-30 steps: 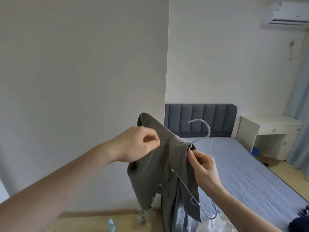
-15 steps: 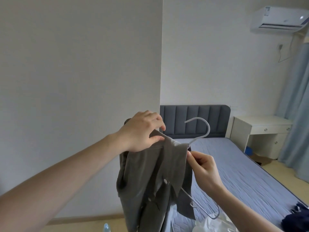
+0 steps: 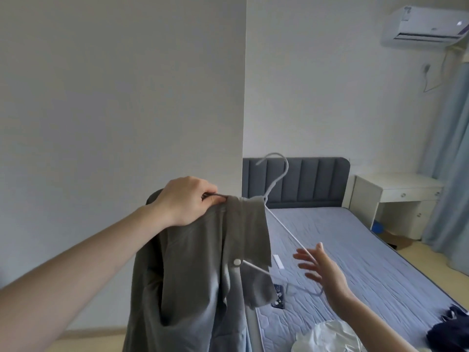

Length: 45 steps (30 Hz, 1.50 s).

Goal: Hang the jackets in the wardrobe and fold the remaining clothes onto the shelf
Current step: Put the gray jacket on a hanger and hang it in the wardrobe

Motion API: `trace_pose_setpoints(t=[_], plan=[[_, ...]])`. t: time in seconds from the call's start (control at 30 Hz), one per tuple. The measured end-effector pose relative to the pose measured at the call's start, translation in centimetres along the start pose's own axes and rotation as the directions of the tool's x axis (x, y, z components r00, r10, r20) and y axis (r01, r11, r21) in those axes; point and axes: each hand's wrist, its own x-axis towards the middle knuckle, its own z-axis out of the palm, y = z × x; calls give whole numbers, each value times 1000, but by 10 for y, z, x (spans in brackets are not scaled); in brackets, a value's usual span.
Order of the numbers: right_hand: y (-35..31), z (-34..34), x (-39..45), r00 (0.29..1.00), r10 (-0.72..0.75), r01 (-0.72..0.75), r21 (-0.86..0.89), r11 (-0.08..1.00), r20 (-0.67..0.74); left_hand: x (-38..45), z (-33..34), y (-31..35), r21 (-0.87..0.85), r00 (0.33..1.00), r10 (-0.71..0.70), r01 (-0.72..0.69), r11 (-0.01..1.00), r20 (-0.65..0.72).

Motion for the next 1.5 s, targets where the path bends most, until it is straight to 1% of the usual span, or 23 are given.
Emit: trace_pose_setpoints(t=[0.03, 0.07, 0.1, 0.13, 0.2, 0.3, 0.37, 0.47, 0.53, 0.57, 0.63, 0.73, 0.77, 0.83, 0.93, 1.07, 1.17, 1.27, 1.3, 1.33, 1.4, 1.5], plan=[[8, -2, 0, 994, 107, -106, 83, 991, -4, 0, -4, -4, -7, 999, -24, 24, 1000, -21], [17, -1, -1, 981, 194, -194, 128, 973, 14, 0, -7, -8, -20, 998, -46, 45, 999, -38], [27, 1, -2, 967, 252, -255, 129, 958, 40, 0, -11, -11, -33, 997, -63, 62, 998, -50], [35, 5, -4, 956, 284, -292, 112, 950, 76, 0, -15, -13, -46, 995, -78, 75, 996, -57], [46, 16, -8, 944, 298, -306, 42, 951, 140, 2, -23, -17, -71, 993, -100, 95, 993, -61], [48, 38, -6, 940, 256, -243, -83, 966, 227, 5, -31, -19, -92, 991, -113, 107, 990, -67], [44, 54, -4, 934, 210, -177, -133, 975, 289, 7, -34, -19, -95, 990, -115, 108, 990, -77], [33, 74, -1, 931, 107, -61, -140, 988, 350, 8, -39, -19, -105, 989, -123, 113, 988, -87], [31, 83, 2, 941, 21, 35, -159, 987, 339, 8, -41, -20, -108, 989, -117, 107, 988, -90], [34, 85, 7, 952, -4, 60, -173, 983, 305, 7, -42, -22, -108, 989, -117, 107, 988, -91], [34, 84, 16, 978, 21, 11, -154, 988, 206, 4, -46, -28, -116, 988, -135, 125, 985, -81], [22, 64, 31, 997, 63, -63, 8, 998, 51, -7, -49, -43, -108, 987, -157, 152, 982, -38], [13, 53, 35, 998, 57, -56, 36, 998, -7, -12, -49, -48, -100, 987, -159, 157, 983, -15], [-7, 34, 46, 994, 27, -23, 37, 999, -107, -20, -45, -57, -86, 986, -164, 166, 982, 27], [-42, 14, 60, 987, -34, 45, 63, 997, -157, -28, -35, -68, -33, 982, -164, 167, 985, 89], [-87, 1, 69, 978, -156, 161, 29, 986, -139, -31, -17, -77, 48, 975, -155, 149, 988, 158], [-117, -1, 75, 960, -231, 238, 29, 971, -158, -32, -5, -79, 89, 972, -149, 135, 987, 181], [-149, 6, 74, 931, -329, 337, 25, 941, -155, -32, 5, -78, 170, 960, -112, 70, 983, 258], [-158, 11, 71, 923, -358, 365, 27, 931, -142, -33, 9, -77, 183, 959, -111, 64, 981, 260], [-167, 16, 66, 918, -378, 385, 39, 922, -122, -33, 13, -75, 186, 963, -120, 75, 980, 241], [-176, 27, 54, 911, -408, 412, 80, 908, -61, -32, 20, -72, 164, 969, -180, 153, 975, 168], [-173, 41, 34, 909, -416, 407, 144, 902, 41, -33, 25, -73, 37, 947, -309, 307, 951, 87]])
